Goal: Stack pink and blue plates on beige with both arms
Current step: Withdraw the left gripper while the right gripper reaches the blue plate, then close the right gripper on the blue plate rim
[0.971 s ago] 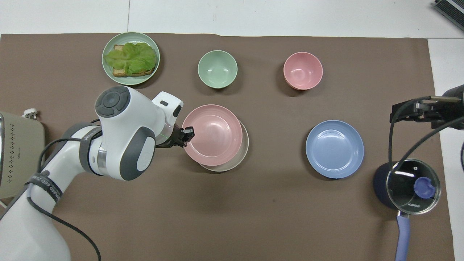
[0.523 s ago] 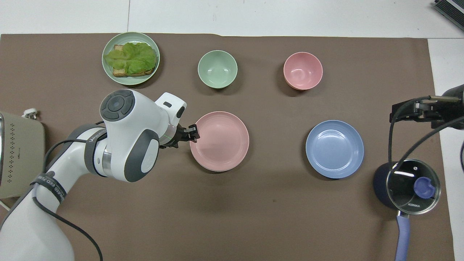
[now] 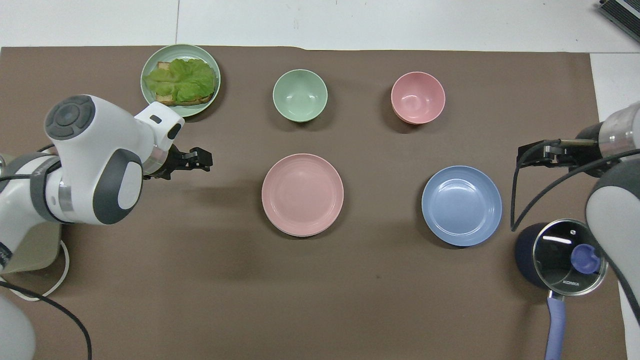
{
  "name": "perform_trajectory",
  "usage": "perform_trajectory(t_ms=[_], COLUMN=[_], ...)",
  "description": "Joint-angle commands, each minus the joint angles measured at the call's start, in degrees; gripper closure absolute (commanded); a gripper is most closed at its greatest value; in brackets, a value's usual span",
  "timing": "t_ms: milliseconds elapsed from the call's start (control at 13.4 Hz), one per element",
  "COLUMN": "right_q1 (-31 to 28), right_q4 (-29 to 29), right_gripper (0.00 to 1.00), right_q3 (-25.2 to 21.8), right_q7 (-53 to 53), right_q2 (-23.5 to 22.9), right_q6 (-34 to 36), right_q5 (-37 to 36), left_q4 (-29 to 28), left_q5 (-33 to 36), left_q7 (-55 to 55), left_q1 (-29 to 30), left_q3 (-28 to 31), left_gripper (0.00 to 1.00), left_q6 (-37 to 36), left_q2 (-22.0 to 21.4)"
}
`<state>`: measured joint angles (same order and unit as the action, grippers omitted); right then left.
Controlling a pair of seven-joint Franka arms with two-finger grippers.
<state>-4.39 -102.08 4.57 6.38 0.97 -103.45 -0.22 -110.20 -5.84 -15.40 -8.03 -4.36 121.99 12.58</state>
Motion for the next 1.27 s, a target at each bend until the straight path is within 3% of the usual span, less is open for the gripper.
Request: perform_trajectory(t_ms=[0,224,374,448,523,897,1195], right_q1=[-2.11,-3.7,-4.66,-5.62,-6.07,-6.6,-6.95], right_q4=[-9.77,-18.57,-19.38,-19.38,-19.91,-24.12,-25.35], right_gripper=[0.0,0.0,0.0,0.05,0.12,0.18,0.21], right_q3=[0.09,0.09,0.09,0.18,0.18,0.18,0.09], right_q7=[-5.83,-7.17,-7.17,-8.47,-9.79,-10.77,-14.45], right_q2=[1.06,-0.34,-2.36,-3.94,-4.39,-6.94,-8.88], right_q6=[-10.15,-20.89,-22.32,-22.76,-23.55,-28.82,-29.88], right_q5=[2.07,4.35,4.44,4.7,6.62,9.7,14.1], left_q4=[3.84,6.49,6.75,7.28,7.98,17.28,18.44], left_q5=[3.11,4.77,7.24,7.42,7.34,6.81,6.54], left_q7=[6.75,11.62,13.72,15.73,18.1,18.92,15.95], left_q1=[4.5,8.81,9.53,10.22,10.84,10.94,10.58], left_q3=[-0.39,-0.21,-0.21,0.05,0.05,0.05,0.05], left_gripper=[0.0,0.0,0.0,0.0,0.0,0.0,0.0], left_q6=[-7.09,-12.11,-14.66,-15.28,-16.59,-23.19,-23.64], left_q2=[-1.42,-5.18,-8.79,-9.76,-10.12,-8.28,-8.01])
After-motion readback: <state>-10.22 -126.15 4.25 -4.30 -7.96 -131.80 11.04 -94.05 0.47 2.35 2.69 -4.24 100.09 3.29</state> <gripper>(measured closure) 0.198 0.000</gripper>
